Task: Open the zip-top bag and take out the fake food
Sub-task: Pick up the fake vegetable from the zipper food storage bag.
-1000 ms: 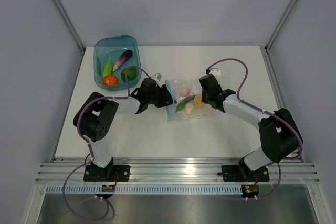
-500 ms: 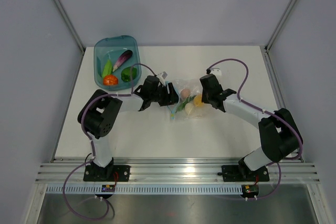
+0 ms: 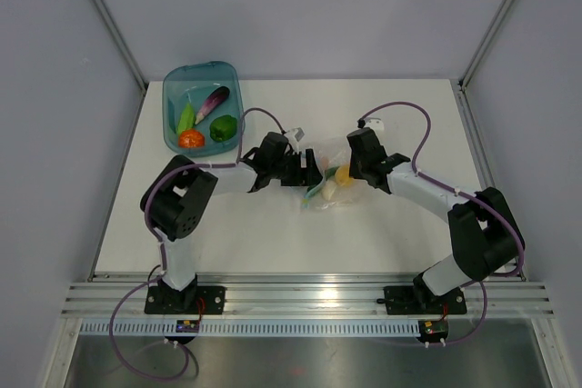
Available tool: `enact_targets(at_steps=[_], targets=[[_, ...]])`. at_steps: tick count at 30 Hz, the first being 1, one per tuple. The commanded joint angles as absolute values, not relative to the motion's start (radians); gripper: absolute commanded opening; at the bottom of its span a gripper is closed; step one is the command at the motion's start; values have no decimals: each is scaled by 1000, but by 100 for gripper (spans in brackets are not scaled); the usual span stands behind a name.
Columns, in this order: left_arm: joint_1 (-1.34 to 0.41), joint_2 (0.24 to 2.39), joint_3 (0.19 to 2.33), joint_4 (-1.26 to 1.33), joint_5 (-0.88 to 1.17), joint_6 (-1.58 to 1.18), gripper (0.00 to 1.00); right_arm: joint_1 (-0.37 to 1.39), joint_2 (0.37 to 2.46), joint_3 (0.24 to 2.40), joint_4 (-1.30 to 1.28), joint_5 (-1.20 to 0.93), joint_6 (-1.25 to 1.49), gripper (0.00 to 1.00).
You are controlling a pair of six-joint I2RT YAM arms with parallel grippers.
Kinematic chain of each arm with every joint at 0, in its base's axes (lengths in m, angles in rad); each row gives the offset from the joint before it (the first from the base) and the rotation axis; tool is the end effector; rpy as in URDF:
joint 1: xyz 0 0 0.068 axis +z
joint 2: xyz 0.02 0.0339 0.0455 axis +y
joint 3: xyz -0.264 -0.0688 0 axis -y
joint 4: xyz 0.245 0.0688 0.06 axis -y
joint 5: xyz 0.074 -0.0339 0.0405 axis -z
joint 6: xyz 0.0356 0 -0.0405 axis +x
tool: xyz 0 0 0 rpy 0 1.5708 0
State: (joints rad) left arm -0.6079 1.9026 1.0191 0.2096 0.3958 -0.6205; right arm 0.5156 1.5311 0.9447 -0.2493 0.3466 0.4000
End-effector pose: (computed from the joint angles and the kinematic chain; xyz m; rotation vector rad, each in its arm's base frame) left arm 0.3134 -0.2348 0.1451 0.2175 2.4129 -1.0638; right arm 0.2834 0.1467 0.2120 0.0223 2.3430 0.0307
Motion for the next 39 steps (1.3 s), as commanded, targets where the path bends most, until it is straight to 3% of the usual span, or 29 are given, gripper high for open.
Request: enact_targets(at_steps=[1, 9, 16, 24, 30, 34, 39], targets=[[-637, 1896, 1080, 138, 338, -545, 82, 509, 1514, 965, -212, 325, 410, 0], [-686, 1899, 1141, 23, 197, -477, 82, 509, 1513, 963, -209, 321, 411, 0], [-686, 1936, 1190, -70, 137, -485, 61, 506, 1514, 965, -209, 319, 411, 0], [-686, 1959, 1226, -149, 100, -465, 53, 502, 1513, 965, -209, 314, 414, 0], [-692, 1986, 1261, -204, 86, -442, 54, 500, 1514, 965, -209, 310, 416, 0], [-695, 2006, 1289, -225, 87, -437, 40, 499, 1511, 965, -209, 310, 417, 0], [-696, 1988, 1305, -262, 123, -431, 31, 495, 1513, 965, -210, 311, 420, 0]])
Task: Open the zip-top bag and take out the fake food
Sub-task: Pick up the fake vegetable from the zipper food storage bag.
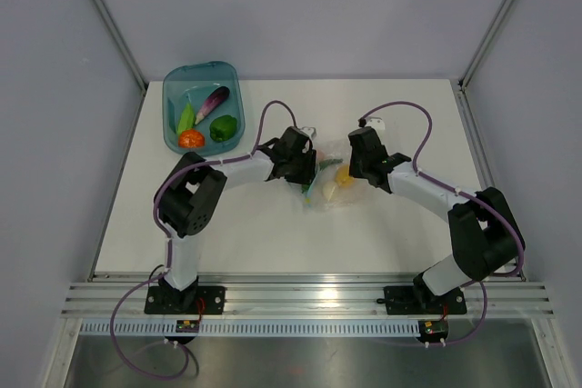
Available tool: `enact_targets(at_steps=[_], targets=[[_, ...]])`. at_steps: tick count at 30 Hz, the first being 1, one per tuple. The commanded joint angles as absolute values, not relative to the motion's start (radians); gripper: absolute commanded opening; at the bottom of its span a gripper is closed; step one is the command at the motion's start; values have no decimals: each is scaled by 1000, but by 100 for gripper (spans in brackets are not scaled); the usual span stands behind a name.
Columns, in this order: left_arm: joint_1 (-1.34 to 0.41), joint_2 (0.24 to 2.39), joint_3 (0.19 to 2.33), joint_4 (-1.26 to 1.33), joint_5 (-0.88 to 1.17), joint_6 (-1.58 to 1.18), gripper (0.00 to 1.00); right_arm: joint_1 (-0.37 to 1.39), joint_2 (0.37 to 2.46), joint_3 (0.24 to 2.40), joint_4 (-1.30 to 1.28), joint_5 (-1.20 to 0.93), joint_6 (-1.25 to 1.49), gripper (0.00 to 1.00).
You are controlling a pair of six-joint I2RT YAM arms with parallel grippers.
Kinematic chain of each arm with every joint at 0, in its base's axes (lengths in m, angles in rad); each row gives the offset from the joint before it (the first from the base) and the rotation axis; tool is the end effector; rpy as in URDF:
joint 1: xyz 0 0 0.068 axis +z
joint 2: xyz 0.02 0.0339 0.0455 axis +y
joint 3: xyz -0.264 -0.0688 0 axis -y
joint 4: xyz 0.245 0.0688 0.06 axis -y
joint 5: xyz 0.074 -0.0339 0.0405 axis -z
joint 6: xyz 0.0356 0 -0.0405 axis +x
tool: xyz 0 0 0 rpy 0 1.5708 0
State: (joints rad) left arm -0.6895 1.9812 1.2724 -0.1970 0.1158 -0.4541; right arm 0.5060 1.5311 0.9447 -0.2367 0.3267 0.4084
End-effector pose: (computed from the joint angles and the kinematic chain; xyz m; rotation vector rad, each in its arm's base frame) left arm 0.3198 -0.2690 0.1556 0.3538 2.5528 -0.6071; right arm 0.2855 0.1451 0.2127 0.0369 2.3390 0.0590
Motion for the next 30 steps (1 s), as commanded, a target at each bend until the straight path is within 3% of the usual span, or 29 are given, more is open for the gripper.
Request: enact_targets(at_steps=[1, 11, 14, 24, 30], targets=[[-698, 1974, 1311, -277, 126, -419, 31, 494, 1514, 965, -210, 310, 423, 0], [-712, 1931, 1403, -495, 206, -333, 28, 489, 1522, 980, -235, 354, 442, 0], [-712, 1916, 1424, -600, 45, -314, 27, 486, 1520, 979, -239, 360, 445, 0], [-712, 1836, 1423, -659, 3, -287, 25, 469, 1529, 985, -259, 400, 482, 0], [-719, 1792, 1431, -727, -147, -282, 23, 466, 1531, 986, -259, 400, 483, 0]])
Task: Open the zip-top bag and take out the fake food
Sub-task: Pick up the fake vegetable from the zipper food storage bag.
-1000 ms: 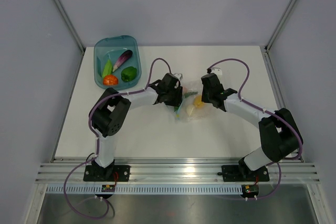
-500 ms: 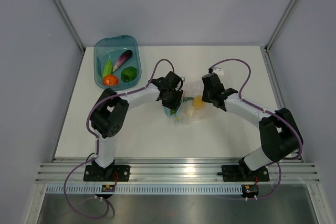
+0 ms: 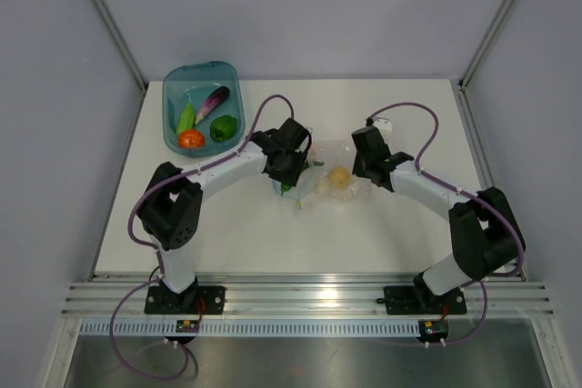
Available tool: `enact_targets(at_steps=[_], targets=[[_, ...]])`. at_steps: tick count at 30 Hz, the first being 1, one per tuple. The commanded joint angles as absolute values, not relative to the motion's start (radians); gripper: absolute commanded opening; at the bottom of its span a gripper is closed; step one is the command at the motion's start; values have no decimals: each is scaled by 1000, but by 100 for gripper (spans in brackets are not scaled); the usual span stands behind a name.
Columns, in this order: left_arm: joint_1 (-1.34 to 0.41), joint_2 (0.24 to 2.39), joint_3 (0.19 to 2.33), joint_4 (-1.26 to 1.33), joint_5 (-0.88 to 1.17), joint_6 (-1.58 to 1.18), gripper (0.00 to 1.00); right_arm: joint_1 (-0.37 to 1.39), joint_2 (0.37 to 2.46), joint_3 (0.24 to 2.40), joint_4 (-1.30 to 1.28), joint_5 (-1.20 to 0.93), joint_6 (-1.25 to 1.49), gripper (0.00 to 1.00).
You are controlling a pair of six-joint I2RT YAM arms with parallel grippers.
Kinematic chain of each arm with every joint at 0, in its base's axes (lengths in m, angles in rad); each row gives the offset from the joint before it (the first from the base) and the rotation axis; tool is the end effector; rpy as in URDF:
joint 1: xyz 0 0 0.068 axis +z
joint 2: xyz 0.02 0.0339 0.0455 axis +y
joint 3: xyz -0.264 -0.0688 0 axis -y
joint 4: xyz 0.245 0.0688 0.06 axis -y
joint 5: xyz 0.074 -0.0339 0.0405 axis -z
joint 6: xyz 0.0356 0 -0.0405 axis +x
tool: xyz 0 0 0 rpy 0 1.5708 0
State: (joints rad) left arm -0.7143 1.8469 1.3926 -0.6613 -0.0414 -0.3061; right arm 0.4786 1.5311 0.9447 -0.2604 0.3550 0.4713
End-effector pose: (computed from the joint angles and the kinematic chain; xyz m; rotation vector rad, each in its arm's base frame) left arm 0.2931 -0.2522 0.2155 0.5371 2.6592 -0.2578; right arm 0.2879 0.1354 0.2112 0.1507 2.3450 0.0320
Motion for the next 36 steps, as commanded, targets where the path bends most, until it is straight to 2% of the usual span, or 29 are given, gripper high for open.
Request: enact_targets(at_steps=[1, 5, 11, 19, 23, 27, 30, 32, 36], targets=[[-719, 1789, 1433, -730, -161, -288, 23, 466, 1532, 988, -261, 400, 482, 0], [-719, 1772, 1431, -756, -213, -295, 23, 466, 1534, 988, -262, 399, 480, 0], [-721, 1775, 1430, -735, -150, -287, 23, 465, 1537, 988, -264, 403, 479, 0], [-719, 1710, 1396, -718, -252, -319, 24, 465, 1548, 994, -268, 411, 480, 0], [-696, 1712, 1355, -597, -63, -340, 24, 465, 1563, 1003, -268, 405, 477, 0], [-677, 1764, 1356, -539, -3, -379, 24, 466, 1574, 1005, -262, 388, 471, 0], [-650, 1790, 1350, -489, 124, -408, 24, 466, 1582, 1009, -268, 391, 471, 0], [-640, 1801, 1356, -479, 158, -413, 24, 465, 1585, 1011, -268, 391, 469, 0], [-640, 1807, 1388, -570, 85, -376, 24, 465, 1583, 1015, -281, 411, 472, 0]])
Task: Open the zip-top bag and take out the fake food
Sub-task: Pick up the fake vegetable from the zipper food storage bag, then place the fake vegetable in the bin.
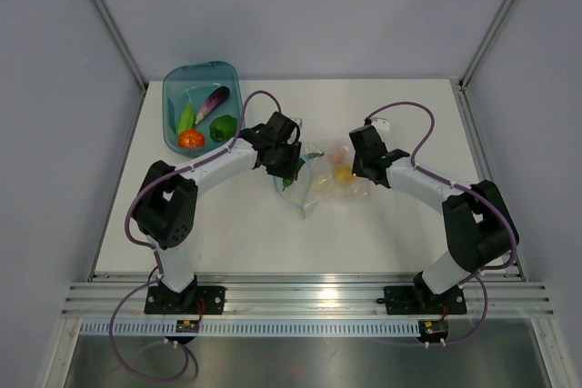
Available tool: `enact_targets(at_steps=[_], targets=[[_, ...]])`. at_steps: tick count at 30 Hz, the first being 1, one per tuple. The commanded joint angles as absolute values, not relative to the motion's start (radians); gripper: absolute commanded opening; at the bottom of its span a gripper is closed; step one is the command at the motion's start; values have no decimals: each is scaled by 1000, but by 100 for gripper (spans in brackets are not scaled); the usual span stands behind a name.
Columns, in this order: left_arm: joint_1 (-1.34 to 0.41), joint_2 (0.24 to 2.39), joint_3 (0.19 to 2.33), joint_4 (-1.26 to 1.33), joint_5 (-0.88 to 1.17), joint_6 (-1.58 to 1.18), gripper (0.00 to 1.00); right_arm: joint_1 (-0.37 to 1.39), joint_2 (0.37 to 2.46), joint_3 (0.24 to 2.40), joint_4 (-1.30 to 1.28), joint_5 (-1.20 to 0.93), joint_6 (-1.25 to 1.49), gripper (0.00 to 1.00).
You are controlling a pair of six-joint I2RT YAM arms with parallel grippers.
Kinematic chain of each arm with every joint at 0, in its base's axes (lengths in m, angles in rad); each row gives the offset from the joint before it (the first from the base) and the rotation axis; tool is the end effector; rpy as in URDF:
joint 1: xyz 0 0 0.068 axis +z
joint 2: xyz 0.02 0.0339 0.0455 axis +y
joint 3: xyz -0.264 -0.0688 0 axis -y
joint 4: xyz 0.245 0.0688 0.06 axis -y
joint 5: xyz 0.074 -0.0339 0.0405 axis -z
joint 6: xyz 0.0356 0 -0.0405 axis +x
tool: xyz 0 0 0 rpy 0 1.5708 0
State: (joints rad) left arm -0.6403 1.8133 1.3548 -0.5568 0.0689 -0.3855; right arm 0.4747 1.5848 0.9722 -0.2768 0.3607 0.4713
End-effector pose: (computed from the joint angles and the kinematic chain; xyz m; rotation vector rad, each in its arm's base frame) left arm 0.3092 -0.2334 0.2221 0.3632 2.6298 -0.4511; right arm 0.2959 0.1379 0.2023 0.1498 2.3796 -0.0019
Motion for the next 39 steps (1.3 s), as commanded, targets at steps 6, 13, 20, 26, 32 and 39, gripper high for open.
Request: enact_targets(at_steps=[6, 13, 20, 26, 32, 39], targets=[[-640, 1732, 1368, -637, -74, -373, 24, 465, 1588, 1025, -302, 460, 491, 0], [-640, 1638, 1347, -674, -233, -374, 24, 465, 1592, 1029, -316, 502, 508, 0], [-620, 1428, 1226, -584, -394, -410, 20, 465, 1588, 1028, -318, 508, 509, 0], [-615, 1436, 1238, -617, -511, -443, 17, 466, 1588, 1028, -318, 502, 508, 0], [-575, 1407, 1195, -577, -555, -479, 11, 465, 1586, 1026, -316, 497, 505, 0], [-540, 1209, 1042, -431, -603, -517, 10, 466, 1589, 1026, -313, 494, 503, 0]])
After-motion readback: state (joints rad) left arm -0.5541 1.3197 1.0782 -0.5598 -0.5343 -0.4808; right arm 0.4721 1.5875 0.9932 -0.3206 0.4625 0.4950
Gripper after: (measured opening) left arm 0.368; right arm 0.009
